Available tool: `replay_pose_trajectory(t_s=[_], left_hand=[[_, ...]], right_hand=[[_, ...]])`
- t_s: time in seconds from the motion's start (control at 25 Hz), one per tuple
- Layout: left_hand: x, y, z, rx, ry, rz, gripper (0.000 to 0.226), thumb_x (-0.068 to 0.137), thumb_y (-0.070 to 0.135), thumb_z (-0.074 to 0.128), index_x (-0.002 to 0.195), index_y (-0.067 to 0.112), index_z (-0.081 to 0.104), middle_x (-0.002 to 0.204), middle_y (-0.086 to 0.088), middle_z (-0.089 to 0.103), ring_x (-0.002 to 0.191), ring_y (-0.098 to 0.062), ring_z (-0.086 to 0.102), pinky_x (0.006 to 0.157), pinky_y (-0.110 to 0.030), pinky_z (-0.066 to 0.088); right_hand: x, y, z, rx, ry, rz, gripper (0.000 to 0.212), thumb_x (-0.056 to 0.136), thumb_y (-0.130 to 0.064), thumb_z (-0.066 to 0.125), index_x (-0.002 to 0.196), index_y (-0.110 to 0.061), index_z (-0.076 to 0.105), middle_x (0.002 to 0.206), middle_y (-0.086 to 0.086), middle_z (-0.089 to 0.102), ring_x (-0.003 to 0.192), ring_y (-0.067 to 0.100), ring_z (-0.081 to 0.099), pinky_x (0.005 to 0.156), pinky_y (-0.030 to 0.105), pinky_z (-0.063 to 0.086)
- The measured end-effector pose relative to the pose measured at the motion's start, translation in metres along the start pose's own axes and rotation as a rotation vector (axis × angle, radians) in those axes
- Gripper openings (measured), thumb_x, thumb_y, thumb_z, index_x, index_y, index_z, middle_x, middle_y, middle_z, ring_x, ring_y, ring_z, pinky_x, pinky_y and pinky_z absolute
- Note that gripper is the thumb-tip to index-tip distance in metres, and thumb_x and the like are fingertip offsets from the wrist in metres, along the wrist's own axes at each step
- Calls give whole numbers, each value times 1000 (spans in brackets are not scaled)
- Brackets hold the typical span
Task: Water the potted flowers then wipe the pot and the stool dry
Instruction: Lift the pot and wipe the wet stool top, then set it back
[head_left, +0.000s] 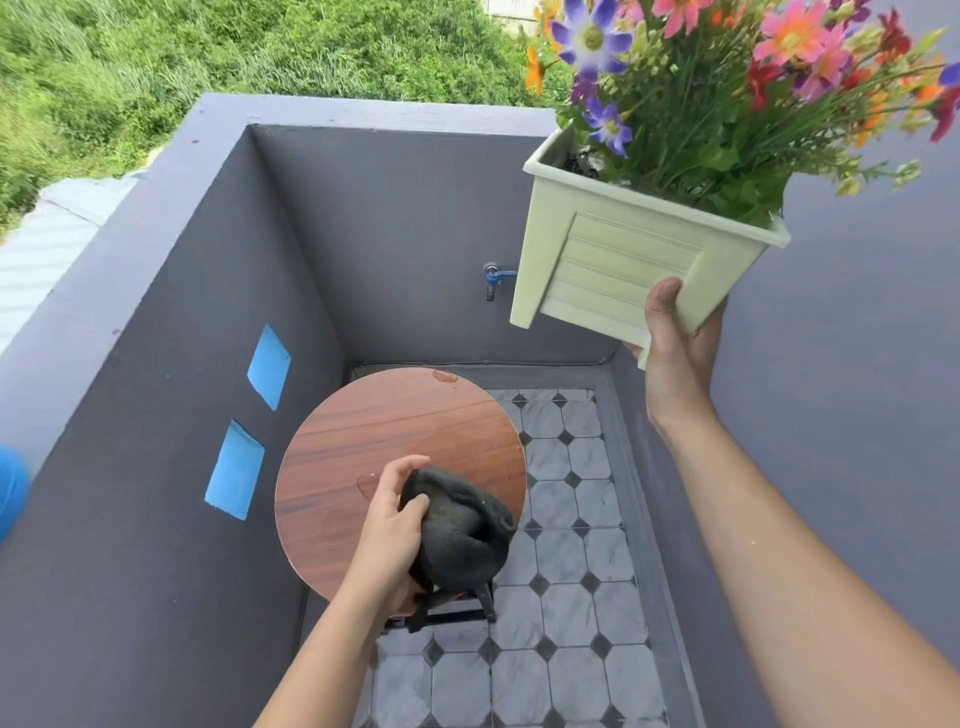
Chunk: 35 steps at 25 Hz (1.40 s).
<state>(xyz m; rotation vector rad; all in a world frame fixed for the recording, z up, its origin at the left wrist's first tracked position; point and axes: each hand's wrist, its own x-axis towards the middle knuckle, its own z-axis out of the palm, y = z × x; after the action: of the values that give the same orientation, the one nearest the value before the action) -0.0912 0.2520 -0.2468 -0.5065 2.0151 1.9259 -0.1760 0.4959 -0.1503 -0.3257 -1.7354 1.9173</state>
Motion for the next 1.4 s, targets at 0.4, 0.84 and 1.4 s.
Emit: replay_pose_trajectory(t_s=[0.4, 0.84, 1.4], left_hand=[[-6, 41, 6, -141, -251, -76, 43, 88, -9, 44, 108, 21, 67, 120, -4, 64, 94, -17, 62, 69, -21, 51], [-1, -49, 11, 1334, -242, 668, 49, 99, 37, 25, 127, 16, 59, 137, -2, 56, 131, -22, 46, 102, -41, 42], [95, -4, 71, 1359, -289, 572, 61, 95, 51, 9, 151, 30, 6, 160, 13, -5, 145, -8, -13, 116, -38, -6]], right_hand=[[-8, 3, 4, 12, -3, 15, 110, 61, -76, 67, 143, -12, 33, 142, 12, 49, 128, 19, 52, 108, 52, 41], [-6, 9, 8, 33, -29, 18, 106, 65, -72, 68, 145, -14, 29, 145, 9, 47, 131, 20, 49, 106, 57, 40], [9, 17, 18, 13, -46, -23, 105, 67, -70, 66, 144, -7, 32, 142, 15, 49, 130, 24, 50, 110, 52, 38]])
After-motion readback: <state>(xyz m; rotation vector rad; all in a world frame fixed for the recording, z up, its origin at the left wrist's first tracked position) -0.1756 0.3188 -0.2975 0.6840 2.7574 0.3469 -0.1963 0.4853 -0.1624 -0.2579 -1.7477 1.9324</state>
